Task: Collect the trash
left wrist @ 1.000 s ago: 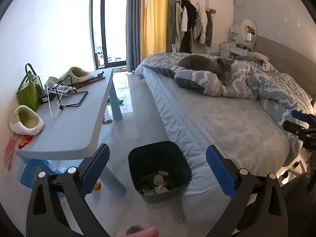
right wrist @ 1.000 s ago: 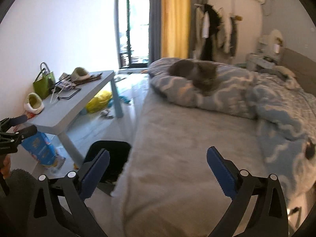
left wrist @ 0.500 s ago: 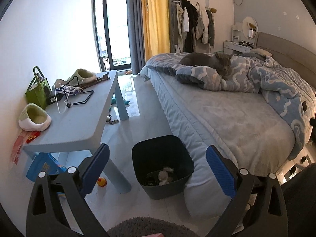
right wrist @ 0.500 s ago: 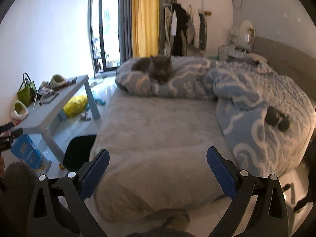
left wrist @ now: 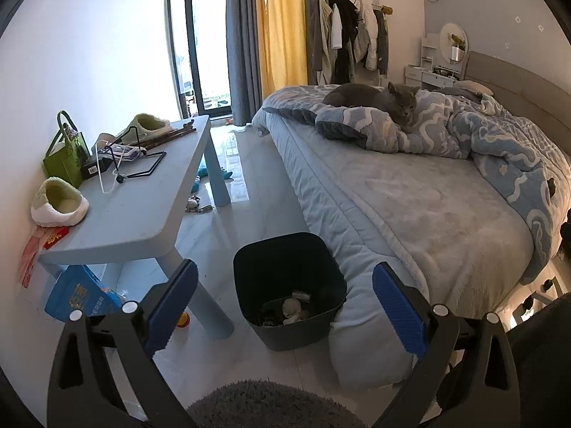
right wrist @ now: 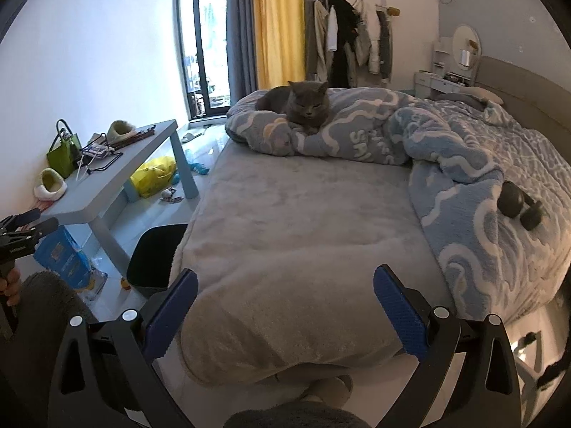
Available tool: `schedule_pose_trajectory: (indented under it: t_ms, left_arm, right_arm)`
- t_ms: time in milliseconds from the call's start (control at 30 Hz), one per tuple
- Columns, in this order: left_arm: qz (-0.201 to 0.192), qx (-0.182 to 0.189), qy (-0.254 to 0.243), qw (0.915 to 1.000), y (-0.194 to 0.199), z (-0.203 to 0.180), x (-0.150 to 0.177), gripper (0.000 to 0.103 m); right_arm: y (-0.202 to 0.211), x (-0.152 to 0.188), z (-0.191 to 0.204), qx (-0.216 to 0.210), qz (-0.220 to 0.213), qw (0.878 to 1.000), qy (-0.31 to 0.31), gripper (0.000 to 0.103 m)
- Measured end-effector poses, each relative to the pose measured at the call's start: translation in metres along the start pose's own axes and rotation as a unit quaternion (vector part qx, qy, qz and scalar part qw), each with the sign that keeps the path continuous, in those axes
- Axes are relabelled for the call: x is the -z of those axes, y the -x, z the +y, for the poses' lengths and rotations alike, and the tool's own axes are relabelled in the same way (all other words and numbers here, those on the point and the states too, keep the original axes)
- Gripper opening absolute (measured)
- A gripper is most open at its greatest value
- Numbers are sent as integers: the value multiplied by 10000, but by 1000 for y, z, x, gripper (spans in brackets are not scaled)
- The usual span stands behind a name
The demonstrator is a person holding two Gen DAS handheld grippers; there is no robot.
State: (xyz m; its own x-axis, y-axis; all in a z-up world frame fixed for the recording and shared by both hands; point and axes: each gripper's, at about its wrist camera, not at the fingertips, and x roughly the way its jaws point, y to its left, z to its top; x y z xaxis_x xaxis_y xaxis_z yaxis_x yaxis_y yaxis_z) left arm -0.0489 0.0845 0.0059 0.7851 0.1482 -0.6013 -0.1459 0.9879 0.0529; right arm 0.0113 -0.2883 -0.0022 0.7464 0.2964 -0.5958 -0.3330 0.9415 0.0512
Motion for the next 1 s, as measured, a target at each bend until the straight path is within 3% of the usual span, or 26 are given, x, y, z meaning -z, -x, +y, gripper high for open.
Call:
schedule_pose_trajectory:
  t_ms: [1000]
  left_arm:
    - [93,81,105,9999,-5,4,2,100]
  right_arm:
    - [1,1,0,22,3,10000,-59,100]
